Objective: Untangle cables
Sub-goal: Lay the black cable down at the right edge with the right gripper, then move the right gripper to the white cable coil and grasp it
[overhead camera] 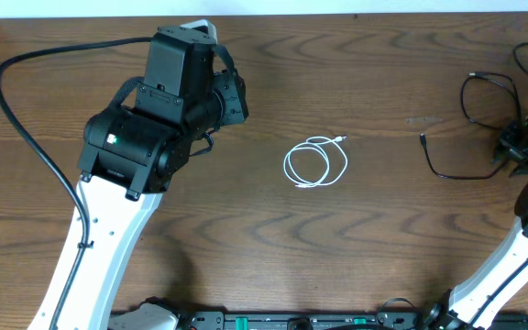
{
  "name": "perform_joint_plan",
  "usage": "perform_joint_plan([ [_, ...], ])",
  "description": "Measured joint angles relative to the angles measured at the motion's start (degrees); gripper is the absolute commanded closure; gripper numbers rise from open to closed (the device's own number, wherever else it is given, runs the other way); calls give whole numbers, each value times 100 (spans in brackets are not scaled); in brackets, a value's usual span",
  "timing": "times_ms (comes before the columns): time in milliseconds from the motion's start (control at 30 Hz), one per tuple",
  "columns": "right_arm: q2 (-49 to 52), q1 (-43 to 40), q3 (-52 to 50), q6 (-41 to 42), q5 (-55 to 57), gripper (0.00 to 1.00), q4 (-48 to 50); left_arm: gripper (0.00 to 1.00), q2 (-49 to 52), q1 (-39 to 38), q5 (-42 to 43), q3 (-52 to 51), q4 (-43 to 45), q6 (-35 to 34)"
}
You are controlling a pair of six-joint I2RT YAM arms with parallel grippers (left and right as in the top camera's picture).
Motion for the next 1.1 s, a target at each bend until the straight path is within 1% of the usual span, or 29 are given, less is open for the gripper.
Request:
perform_joint_plan([
  [133, 0, 52, -304, 37, 37, 62, 339, 51, 0, 0, 22, 0, -2, 0],
  [200, 0, 92, -398, 42, 46, 65, 505, 51, 0, 0, 22, 0, -2, 0],
  [233, 0, 111, -439, 42, 48, 68, 595, 51, 0, 0, 24, 0, -2, 0],
  [367, -35, 138, -505, 81, 37, 91, 890, 51, 0, 0, 39, 0, 0, 0],
  [433, -85, 136, -579, 87, 39, 99, 1156, 51, 0, 0, 39, 0, 0, 0],
  [567, -195, 131, -772, 173, 103, 99, 1674, 51, 0, 0, 39, 0, 0, 0],
  [833, -236, 0, -997, 791, 94, 99, 3335, 51, 0, 0, 42, 0, 0, 0],
  [1000, -188, -291, -1049, 1346, 197, 99, 3880, 51, 0, 0, 39, 0, 2, 0],
  [1100, -164, -503, -1049, 1602, 269, 99, 4035, 51, 0, 0, 39, 0, 0, 0],
])
